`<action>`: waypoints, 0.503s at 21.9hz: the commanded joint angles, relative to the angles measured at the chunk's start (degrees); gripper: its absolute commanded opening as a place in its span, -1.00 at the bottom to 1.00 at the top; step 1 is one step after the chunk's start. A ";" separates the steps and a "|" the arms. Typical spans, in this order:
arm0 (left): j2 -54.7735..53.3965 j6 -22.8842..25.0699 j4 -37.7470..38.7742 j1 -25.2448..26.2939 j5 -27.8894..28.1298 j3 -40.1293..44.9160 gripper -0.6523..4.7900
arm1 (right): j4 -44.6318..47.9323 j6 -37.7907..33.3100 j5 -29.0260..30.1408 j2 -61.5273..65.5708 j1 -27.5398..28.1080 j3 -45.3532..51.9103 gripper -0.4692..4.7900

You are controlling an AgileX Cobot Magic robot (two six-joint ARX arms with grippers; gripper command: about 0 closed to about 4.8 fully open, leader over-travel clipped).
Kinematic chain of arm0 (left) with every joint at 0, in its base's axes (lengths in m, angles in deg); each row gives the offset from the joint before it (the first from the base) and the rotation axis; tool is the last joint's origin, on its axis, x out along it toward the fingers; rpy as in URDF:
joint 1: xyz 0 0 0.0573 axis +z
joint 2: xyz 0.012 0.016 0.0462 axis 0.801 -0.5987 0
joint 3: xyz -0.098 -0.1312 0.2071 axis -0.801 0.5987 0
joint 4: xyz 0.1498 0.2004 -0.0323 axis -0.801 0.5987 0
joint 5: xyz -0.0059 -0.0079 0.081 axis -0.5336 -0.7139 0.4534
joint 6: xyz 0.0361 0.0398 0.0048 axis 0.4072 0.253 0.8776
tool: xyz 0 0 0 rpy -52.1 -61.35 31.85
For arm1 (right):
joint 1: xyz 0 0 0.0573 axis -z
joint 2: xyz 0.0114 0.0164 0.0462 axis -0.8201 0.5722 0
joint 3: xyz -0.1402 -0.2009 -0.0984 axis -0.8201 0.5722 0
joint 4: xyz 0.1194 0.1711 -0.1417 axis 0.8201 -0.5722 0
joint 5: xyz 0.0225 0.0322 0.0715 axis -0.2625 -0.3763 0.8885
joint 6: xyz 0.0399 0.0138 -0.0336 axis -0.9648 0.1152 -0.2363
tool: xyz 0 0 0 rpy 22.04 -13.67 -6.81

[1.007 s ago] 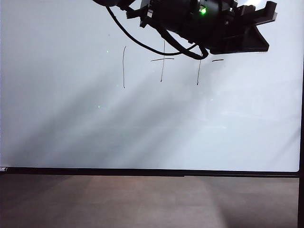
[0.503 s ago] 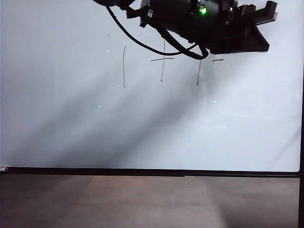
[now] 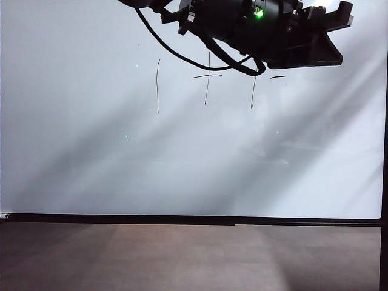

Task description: Reach to the right to find the marker pen, pick it up, and write the answer to the math problem on the whiteboard.

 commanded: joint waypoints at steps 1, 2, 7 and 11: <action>0.33 -0.09 -0.26 0.02 -0.24 -0.31 -0.78 | 6.95 0.44 2.21 5.29 -0.35 0.44 0.04; 0.33 -0.09 -0.15 0.02 -0.24 -0.31 -0.78 | 7.98 0.83 3.50 7.56 -0.35 0.44 0.07; 0.33 -0.09 0.09 0.02 -0.24 -0.31 -0.78 | 14.25 0.92 4.87 16.66 -0.39 0.44 0.16; 0.33 -0.09 0.09 0.02 -0.24 -0.31 -0.78 | 18.03 0.98 5.29 22.60 -0.09 0.44 0.16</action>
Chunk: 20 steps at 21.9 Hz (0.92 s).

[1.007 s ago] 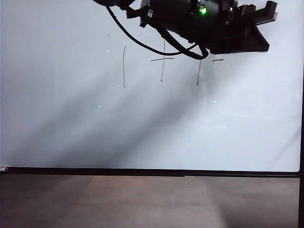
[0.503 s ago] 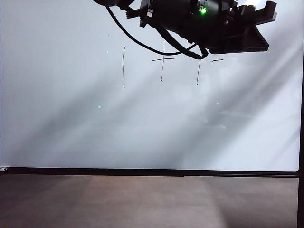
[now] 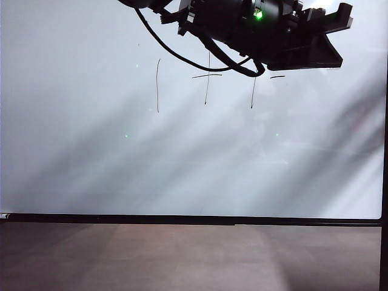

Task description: Reach to the right to find the marker pen, pick it up, and write the answer to the math problem on the whiteboard.

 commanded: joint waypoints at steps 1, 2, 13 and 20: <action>0.33 -0.09 -0.59 -0.04 -0.24 -0.31 -0.78 | 4.22 0.13 0.57 3.50 0.07 -0.15 0.16; 0.33 -0.09 -0.57 -0.04 -0.24 -0.31 -0.78 | 4.63 0.13 0.59 4.48 0.07 -0.15 0.16; 0.33 -0.09 -0.57 -0.04 -0.24 -0.31 -0.78 | 9.14 -0.52 1.84 12.48 -0.02 0.17 0.15; 0.33 -0.09 -0.57 -0.04 -0.24 -0.31 -0.78 | 9.22 -0.09 1.42 15.08 -0.26 0.17 0.15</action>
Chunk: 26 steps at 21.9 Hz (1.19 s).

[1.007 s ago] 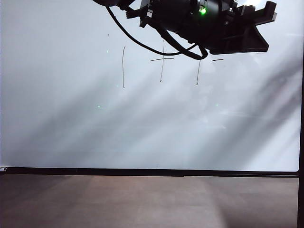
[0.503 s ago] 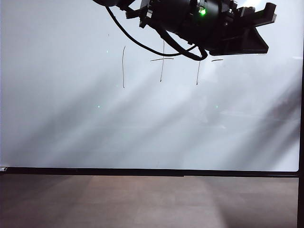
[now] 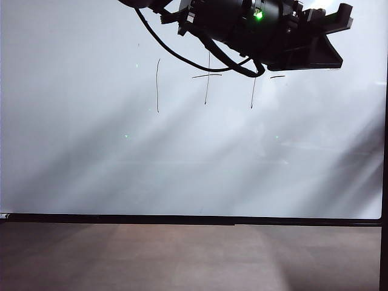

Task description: Reach to the right to find the marker pen, pick it up, and write the answer to the math problem on the whiteboard.

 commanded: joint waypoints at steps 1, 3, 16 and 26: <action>0.33 -0.09 -0.72 -0.04 -0.24 -0.31 -0.78 | 0.72 0.02 -0.02 1.46 -0.22 0.07 0.15; 0.33 -0.09 -0.72 -0.04 -0.24 -0.31 -0.78 | 1.53 0.00 0.02 2.01 -0.28 0.09 0.15; 0.33 -0.09 -0.72 -0.04 -0.24 -0.31 -0.78 | 3.21 0.00 0.13 2.14 -0.39 0.00 0.15; 0.33 -0.09 -0.72 -0.04 -0.24 -0.31 -0.78 | 2.97 0.04 -0.59 2.56 -1.44 0.00 0.14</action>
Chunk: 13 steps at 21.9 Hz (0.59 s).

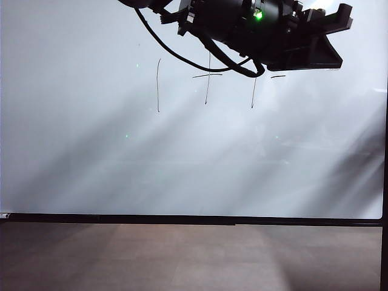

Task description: Reach to the right to find the marker pen, pick it up, and write the answer to the math problem on the whiteboard.

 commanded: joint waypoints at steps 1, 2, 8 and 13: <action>0.33 -0.09 -0.68 -0.04 -0.24 -0.31 -0.78 | 0.92 -0.02 -0.57 0.46 -0.04 -0.09 0.14; 0.33 -0.09 -0.74 -0.04 -0.24 -0.31 -0.78 | 0.96 -0.02 -0.55 0.63 -0.04 -0.09 0.14; 0.33 -0.09 -0.70 -0.04 -0.24 -0.31 -0.78 | 2.43 -0.07 -0.96 0.98 -0.04 -0.09 0.14; 0.33 -0.09 -0.72 -0.04 -0.24 -0.31 -0.78 | 2.40 -0.02 -1.84 0.98 -0.04 -0.09 -0.13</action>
